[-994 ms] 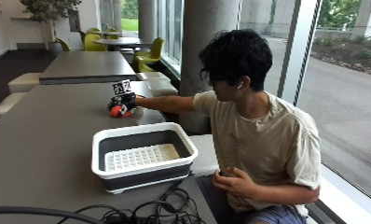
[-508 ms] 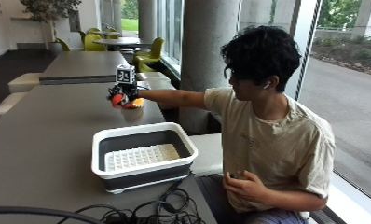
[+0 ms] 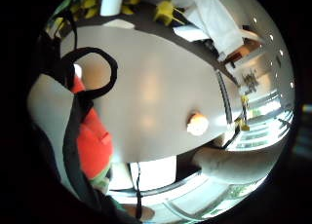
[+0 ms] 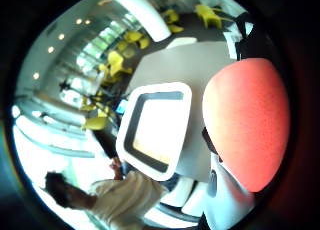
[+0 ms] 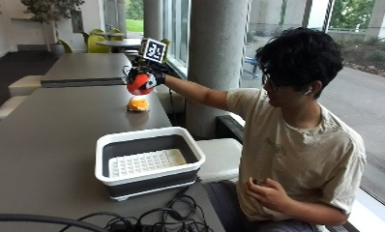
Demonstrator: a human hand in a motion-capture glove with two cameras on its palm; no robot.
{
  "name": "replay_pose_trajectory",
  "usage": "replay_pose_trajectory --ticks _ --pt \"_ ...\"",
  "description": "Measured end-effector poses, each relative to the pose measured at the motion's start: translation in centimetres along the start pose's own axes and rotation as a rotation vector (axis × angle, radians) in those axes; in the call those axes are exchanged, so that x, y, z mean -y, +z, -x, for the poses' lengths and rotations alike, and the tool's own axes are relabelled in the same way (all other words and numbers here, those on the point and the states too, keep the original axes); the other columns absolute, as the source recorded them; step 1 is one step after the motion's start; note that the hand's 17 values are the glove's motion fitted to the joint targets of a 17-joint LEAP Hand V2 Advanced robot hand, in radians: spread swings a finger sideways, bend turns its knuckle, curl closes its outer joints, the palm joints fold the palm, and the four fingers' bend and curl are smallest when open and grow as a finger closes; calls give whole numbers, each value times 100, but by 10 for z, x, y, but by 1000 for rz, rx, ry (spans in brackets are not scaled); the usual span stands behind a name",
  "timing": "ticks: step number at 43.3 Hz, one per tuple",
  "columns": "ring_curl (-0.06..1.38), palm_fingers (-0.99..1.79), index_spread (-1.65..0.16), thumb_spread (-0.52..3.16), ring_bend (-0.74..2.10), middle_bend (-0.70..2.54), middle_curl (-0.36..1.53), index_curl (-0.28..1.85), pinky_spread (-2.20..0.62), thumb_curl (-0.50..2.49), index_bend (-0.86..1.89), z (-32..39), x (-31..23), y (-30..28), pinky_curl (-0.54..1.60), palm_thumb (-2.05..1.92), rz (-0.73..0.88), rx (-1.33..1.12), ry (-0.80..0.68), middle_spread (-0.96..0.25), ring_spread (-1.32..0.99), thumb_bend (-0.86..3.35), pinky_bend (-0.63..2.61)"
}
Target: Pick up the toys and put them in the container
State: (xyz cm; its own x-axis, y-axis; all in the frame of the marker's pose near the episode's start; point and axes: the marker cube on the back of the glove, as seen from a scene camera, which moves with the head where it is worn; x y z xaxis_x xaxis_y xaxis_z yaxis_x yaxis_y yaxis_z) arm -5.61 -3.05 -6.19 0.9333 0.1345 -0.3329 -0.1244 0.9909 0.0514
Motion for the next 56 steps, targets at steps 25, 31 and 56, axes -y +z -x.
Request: replay_pose_trajectory --ticks 25,31,56 --pt "59 73 -37 81 85 49 56 52 -41 86 44 218 41 74 46 67 186 75 -325 -37 -51 5 107" --pt "60 68 -37 82 85 47 58 55 -40 87 40 232 40 95 47 66 245 81 -346 -37 -50 3 110" --pt "55 -18 -31 123 57 21 56 51 -16 68 8 210 17 109 46 26 389 36 -373 -14 -23 -5 123"
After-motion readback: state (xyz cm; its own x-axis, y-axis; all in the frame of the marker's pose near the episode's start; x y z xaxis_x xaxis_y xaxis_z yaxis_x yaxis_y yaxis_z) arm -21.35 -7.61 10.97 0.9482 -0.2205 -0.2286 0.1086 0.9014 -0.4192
